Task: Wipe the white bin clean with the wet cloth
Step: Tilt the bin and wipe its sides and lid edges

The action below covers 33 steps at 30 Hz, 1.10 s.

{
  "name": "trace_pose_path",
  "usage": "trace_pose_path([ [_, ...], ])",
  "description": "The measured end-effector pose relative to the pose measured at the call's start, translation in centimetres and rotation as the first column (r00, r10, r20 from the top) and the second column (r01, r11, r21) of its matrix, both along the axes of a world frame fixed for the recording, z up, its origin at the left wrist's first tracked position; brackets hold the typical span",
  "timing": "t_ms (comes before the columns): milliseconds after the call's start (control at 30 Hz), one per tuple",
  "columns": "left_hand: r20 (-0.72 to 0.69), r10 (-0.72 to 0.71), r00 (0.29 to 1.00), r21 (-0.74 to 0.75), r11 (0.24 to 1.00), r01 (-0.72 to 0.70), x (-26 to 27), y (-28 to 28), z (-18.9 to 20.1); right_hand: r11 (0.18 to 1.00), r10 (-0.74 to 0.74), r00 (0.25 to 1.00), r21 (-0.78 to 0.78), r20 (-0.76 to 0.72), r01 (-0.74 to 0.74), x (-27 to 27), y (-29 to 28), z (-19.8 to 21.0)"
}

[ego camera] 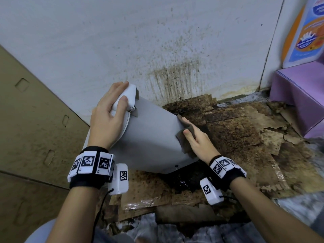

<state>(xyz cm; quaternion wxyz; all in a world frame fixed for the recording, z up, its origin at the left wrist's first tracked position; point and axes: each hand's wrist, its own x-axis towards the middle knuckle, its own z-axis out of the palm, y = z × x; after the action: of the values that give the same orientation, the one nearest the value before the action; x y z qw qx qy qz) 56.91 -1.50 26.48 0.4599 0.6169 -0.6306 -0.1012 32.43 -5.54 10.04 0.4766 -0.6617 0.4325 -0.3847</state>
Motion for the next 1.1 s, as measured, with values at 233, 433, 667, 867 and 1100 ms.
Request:
trace_pose_path([
  [233,0.021,-0.008,1.0,-0.01,1.0,0.008,-0.2,0.0,-0.1,0.995,0.089,0.996,-0.041,-0.016,-0.09,5.1,0.8,4.1],
  [433,0.059,-0.006,0.998,-0.027,1.0,0.007,-0.3,-0.1,-0.1,0.992,0.039,0.999,-0.118,-0.035,-0.043,8.2,0.9,5.8],
  [667,0.084,-0.024,0.996,-0.015,1.0,0.025,-0.5,-0.1,-0.2,0.95,-0.14,0.986,-0.293,-0.089,0.109,9.1,1.2,4.9],
  [867,0.059,-0.006,0.998,-0.001,1.0,0.006,-0.3,-0.2,0.0,0.958,-0.197,0.965,-0.242,-0.172,0.153,5.7,0.2,-0.3],
  [1100,0.061,-0.006,0.998,-0.001,1.0,0.006,-0.3,-0.2,0.0,0.962,-0.27,0.945,-0.021,-0.184,0.271,2.4,0.3,-3.8],
])
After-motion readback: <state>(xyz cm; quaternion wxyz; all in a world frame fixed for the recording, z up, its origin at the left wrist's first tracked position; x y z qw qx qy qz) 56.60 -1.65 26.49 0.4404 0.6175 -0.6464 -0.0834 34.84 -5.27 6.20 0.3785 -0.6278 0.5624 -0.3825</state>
